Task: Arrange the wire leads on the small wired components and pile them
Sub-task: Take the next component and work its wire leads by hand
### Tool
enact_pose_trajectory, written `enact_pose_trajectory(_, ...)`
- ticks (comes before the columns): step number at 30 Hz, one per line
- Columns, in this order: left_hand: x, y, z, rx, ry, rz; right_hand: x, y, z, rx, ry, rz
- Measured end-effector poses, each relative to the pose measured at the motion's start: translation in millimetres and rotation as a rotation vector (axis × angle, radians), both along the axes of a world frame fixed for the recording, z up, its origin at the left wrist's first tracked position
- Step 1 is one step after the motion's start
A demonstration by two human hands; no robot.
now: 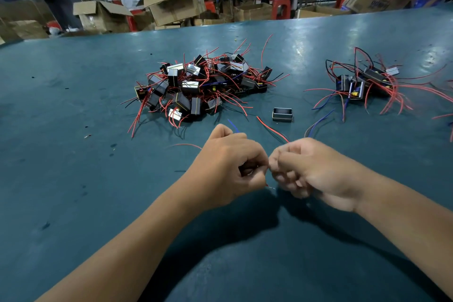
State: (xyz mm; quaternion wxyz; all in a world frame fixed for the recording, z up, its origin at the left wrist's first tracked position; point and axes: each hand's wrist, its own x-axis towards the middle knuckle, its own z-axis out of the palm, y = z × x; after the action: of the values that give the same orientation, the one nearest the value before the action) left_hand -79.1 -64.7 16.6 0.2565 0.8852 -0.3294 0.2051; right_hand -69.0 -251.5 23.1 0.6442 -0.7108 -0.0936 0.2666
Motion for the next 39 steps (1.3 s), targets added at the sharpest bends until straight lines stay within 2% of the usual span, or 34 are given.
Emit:
enact_pose_trajectory(2, -0.2, -0.3, -0.6, 0.01, -0.028, -0.004, 0.2, -0.9, 1.2, 0.148, 0.307, 0.012)
enact_pose_trajectory(3, -1.3, 0.3, -0.2, -0.02, 0.022, -0.002, 0.0, -1.4, 2.1, 0.163, 0.342, 0.017)
enact_pose_trajectory(4, -2.5, 1.6, 0.3, -0.076, 0.111, -0.001, 0.5, -2.3, 2.6, 0.131, 0.28, 0.012)
enact_pose_trajectory(6, -3.8, 4.9, 1.8, -0.239, 0.361, -0.017, 0.2, -4.3, 0.9, -0.025, -0.095, -0.039)
enact_pose_trajectory(8, -2.8, 6.3, 3.7, -0.383, 0.563, -0.022, 0.3, -9.5, 1.4, -0.232, -0.698, -0.093)
enact_pose_trajectory(10, -1.2, 6.7, 4.5, -0.456, 0.647, -0.01, 1.3, -16.3, 2.8, -0.429, -1.239, -0.002)
enact_pose_trajectory(11, -0.8, 6.3, 5.0, -0.48, 0.673, -0.017, 1.1, -18.3, 3.4, -0.498, -1.396, 0.064)
enact_pose_trajectory(14, -0.8, 5.6, 5.4, -0.52, 0.715, -0.051, -0.9, -16.8, 4.5, -0.597, -1.572, 0.135)
enact_pose_trajectory(19, -3.6, 2.8, 7.9, -0.551, 0.757, -0.087, -3.6, -12.8, 11.0, -0.641, -1.631, 0.141)
enact_pose_trajectory(23, -5.3, 1.0, 9.9, -0.561, 0.762, -0.101, -4.6, -9.9, 10.2, -0.634, -1.547, 0.135)
enact_pose_trajectory(26, -4.6, 1.4, 8.2, -0.552, 0.757, -0.1, -7.6, -8.6, 6.1, -0.566, -1.316, 0.104)
enact_pose_trajectory(30, -4.0, 3.4, 5.1, -0.429, 0.612, -0.048, -9.5, -2.3, 2.9, -0.344, -0.763, -0.012)
enact_pose_trajectory(32, -4.5, 3.3, 3.6, -0.256, 0.367, -0.017, -9.0, 1.3, 4.1, -0.209, -0.413, -0.043)
enact_pose_trajectory(34, -3.2, 0.6, 3.6, -0.062, 0.075, 0.01, -6.2, 2.3, 5.0, -0.022, 0.019, -0.037)
enact_pose_trajectory(36, -1.8, -0.9, 2.6, -0.017, -0.038, 0.01, -5.4, 2.3, 8.2, 0.19, 0.369, -0.028)
enact_pose_trajectory(37, -1.7, -0.5, 2.4, -0.034, -0.024, 0.009, -6.0, 2.3, 9.3, 0.239, 0.426, -0.019)
enact_pose_trajectory(38, -2.1, 1.2, 2.7, -0.063, 0.033, 0.008, -5.6, 2.0, 8.5, 0.22, 0.396, -0.01)
enact_pose_trajectory(39, -3.2, 3.0, 3.2, -0.109, 0.134, 0.005, -5.3, 1.6, 7.3, 0.146, 0.285, -0.01)
